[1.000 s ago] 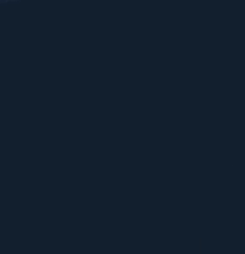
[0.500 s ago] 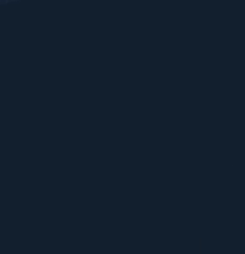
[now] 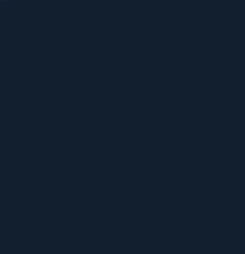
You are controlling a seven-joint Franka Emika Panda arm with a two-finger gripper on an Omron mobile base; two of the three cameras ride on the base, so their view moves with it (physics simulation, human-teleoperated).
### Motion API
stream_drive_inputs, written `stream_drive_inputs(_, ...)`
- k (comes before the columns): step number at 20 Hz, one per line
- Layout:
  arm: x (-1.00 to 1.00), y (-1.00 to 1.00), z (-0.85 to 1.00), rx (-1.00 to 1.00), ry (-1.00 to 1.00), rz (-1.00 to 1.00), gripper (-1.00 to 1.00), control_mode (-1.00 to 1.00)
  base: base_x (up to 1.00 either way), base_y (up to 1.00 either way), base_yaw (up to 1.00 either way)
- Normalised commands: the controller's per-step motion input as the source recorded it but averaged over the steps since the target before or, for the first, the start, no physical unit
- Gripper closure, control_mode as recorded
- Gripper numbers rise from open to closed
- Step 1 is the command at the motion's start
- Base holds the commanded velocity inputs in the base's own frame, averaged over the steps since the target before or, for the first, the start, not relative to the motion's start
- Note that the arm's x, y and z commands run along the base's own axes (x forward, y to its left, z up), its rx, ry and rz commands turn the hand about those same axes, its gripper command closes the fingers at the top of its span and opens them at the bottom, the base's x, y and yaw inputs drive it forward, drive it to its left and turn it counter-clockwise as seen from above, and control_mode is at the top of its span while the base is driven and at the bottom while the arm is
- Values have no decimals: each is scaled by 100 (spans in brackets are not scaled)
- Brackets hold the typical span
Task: Gather all objects into one cabinet and sort the glasses and bowls to opposite sides.
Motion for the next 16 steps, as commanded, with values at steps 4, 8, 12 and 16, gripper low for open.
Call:
stream_drive_inputs(4, 4, 0, 0, 0, 1, 0, -100, -100, 0, 0, 0)
stream_drive_inputs(8, -28, -9, 0, 0, -1, -1, -100, -100, 0, 0, 0)
stream_drive_inputs(12, -98, -65, 0, 1, -2, -11, -100, -100, 0, 0, 0)
stream_drive_inputs(16, -100, -72, 0, 3, -5, -16, -100, -100, 0, 0, 0)
